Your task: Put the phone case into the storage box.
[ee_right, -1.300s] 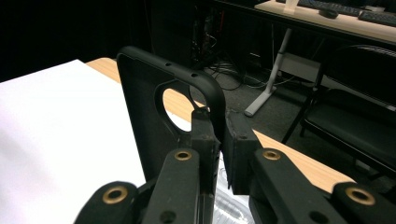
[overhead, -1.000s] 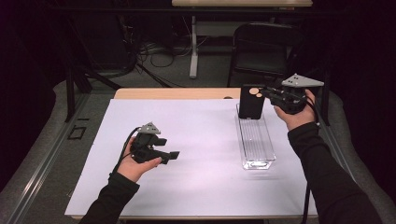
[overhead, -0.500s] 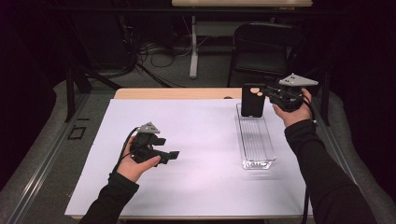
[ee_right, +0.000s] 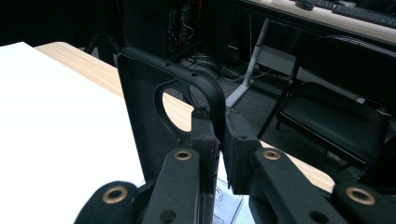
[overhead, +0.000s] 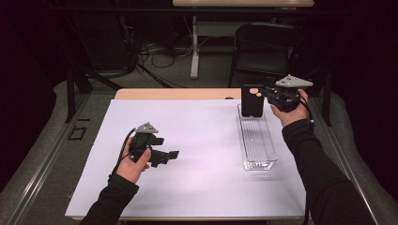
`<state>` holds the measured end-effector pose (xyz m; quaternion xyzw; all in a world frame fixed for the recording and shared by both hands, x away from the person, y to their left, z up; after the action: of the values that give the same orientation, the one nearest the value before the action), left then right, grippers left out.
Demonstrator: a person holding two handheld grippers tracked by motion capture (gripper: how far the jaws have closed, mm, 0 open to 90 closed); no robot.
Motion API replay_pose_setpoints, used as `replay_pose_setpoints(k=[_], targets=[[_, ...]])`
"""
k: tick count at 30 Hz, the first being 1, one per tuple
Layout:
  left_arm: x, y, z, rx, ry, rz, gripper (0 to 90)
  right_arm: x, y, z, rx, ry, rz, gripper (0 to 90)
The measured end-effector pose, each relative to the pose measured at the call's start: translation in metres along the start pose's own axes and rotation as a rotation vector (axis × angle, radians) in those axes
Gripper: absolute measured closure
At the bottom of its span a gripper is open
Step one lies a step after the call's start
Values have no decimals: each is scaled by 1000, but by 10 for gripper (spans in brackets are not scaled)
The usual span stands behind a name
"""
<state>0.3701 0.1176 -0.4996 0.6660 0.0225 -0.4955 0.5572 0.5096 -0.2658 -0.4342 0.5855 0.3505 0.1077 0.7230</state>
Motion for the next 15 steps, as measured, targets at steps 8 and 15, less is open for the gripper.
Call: replay_pose_setpoints(k=[8,15], targets=[[-1,-2,-1,15,4,-4,120,11,-3,0,-8,-3,-11,844],[0,-4,-2,21,5,-4,98,17,-6,1,-8,-11,-11,844]])
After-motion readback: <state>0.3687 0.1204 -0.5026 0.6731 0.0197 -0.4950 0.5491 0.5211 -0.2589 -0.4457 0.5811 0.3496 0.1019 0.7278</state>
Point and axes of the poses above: each handheld gripper's, and its own axes: x roughly forward along the jaws, y roughly out of its top, z roughly to its right, the point moved 6 cm from there along x, roughly forward along the jaws, and after that the axes turned 11 degrees about y, right-handed, at the moved point
